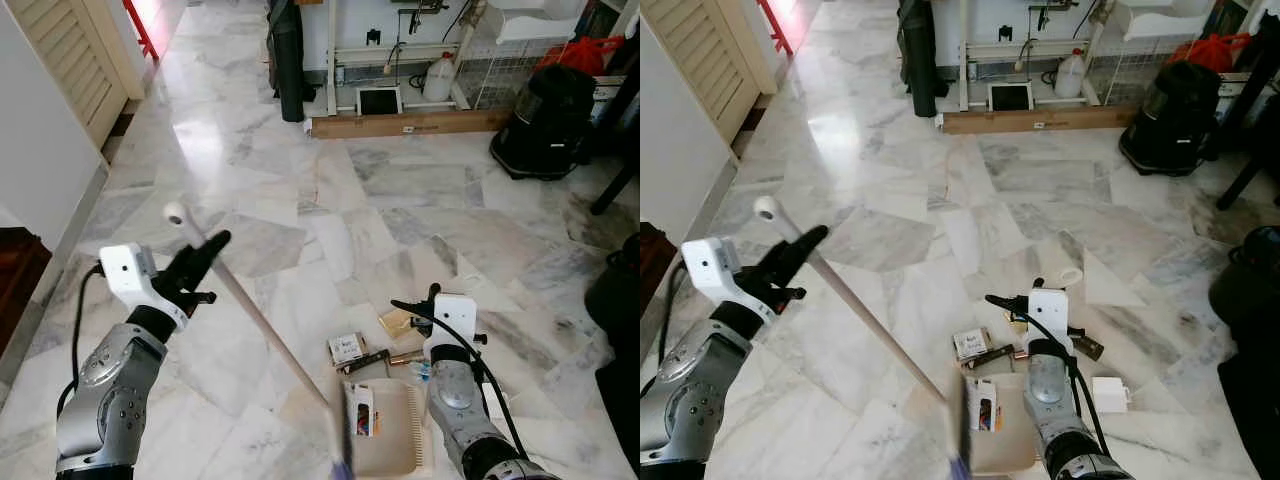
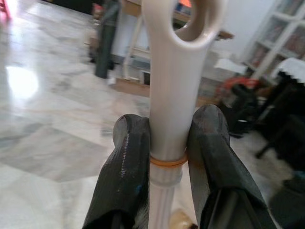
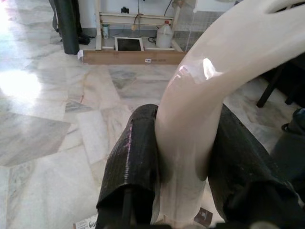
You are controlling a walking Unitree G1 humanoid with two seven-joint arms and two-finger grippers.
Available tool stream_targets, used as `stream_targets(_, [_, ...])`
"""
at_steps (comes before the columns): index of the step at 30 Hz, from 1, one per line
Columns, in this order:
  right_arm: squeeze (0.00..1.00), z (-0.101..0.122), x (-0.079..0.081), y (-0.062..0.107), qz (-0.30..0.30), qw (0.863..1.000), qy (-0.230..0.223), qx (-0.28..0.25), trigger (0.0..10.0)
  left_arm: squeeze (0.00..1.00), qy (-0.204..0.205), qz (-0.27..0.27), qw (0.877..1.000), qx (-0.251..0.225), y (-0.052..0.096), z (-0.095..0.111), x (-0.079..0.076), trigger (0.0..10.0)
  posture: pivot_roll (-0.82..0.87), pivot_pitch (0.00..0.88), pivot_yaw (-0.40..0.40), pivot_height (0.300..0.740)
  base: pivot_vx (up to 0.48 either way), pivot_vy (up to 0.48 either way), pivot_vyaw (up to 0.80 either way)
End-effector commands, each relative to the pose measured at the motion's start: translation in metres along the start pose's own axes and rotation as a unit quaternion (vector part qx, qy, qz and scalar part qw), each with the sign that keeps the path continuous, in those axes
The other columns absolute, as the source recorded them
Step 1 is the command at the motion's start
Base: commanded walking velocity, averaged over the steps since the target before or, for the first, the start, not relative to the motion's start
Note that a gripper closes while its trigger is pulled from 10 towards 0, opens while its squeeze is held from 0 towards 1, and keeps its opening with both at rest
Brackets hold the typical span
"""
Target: Sweep floor
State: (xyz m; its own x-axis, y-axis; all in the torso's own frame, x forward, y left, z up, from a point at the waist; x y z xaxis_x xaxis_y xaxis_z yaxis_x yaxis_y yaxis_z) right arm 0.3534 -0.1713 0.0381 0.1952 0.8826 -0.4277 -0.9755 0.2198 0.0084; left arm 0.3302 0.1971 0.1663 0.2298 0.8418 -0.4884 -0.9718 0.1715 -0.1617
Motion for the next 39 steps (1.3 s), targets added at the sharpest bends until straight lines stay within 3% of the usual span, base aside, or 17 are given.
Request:
stream_targets(1, [0.0, -0.012, 0.009, 0.007, 0.02, 0.999, 0.005, 0.026, 10.0, 0.0, -0.039, 0.041, 0.998, -0.036, 0.003, 0.013, 0.015, 10.0, 0.2, 0.136, 0.056, 0.74, 0.0, 0.0, 0.0])
stream_targets(8, [0.0, -0.012, 0.009, 0.007, 0.022, 0.999, 0.005, 0.027, 10.0, 0.0, -0.1, 0.033, 0.994, 0.008, 0.007, -0.016, 0.018, 10.0, 0.2, 0.143, 0.053, 0.74, 0.0, 0.0, 0.0])
stream_targets(12, [0.0, -0.012, 0.01, 0.007, 0.025, 0.999, 0.005, 0.026, 10.0, 0.0, -0.09, 0.039, 0.995, 0.03, 0.006, -0.039, 0.021, 10.0, 0.19, 0.146, 0.052, 0.74, 0.0, 0.0, 0.0])
stream_targets(16, [0.0, -0.012, 0.01, 0.007, 0.025, 0.999, 0.001, 0.024, 10.0, 0.0, -0.068, 0.045, 0.995, 0.05, 0.005, -0.056, 0.024, 10.0, 0.17, 0.155, 0.052, 0.74, 0.0, 0.0, 0.0])
stream_targets(25, [0.0, -0.01, 0.011, 0.008, 0.028, 0.999, -0.004, 0.02, 10.0, 0.0, -0.038, 0.019, 0.996, 0.072, 0.006, -0.072, 0.018, 10.0, 0.17, 0.164, 0.054, 0.74, 0.0, 0.0, 0.0])
stream_targets(39, [0.0, -0.009, 0.011, 0.007, 0.028, 0.999, -0.008, 0.019, 10.0, 0.0, 0.053, -0.014, 0.996, 0.069, -0.002, -0.064, 0.005, 10.0, 0.17, 0.149, 0.06, 0.74, 0.0, 0.0, 0.0])
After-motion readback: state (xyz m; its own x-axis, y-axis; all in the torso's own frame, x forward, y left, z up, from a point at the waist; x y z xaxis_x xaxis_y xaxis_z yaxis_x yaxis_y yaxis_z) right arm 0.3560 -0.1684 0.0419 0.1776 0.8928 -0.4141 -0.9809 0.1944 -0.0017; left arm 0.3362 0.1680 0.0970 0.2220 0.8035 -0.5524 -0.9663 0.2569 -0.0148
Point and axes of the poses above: a point about 5 cm out from each wrist's last joint towards the gripper, its own y axis pointing back from the gripper into the wrist, its own z axis along the axis of the wrist's last joint, x = y × z, the point moved 5 cm from there along -y, pointing out of the wrist towards the gripper, and after that the axes turned 14 degrees about y, right-handed, at the moved point
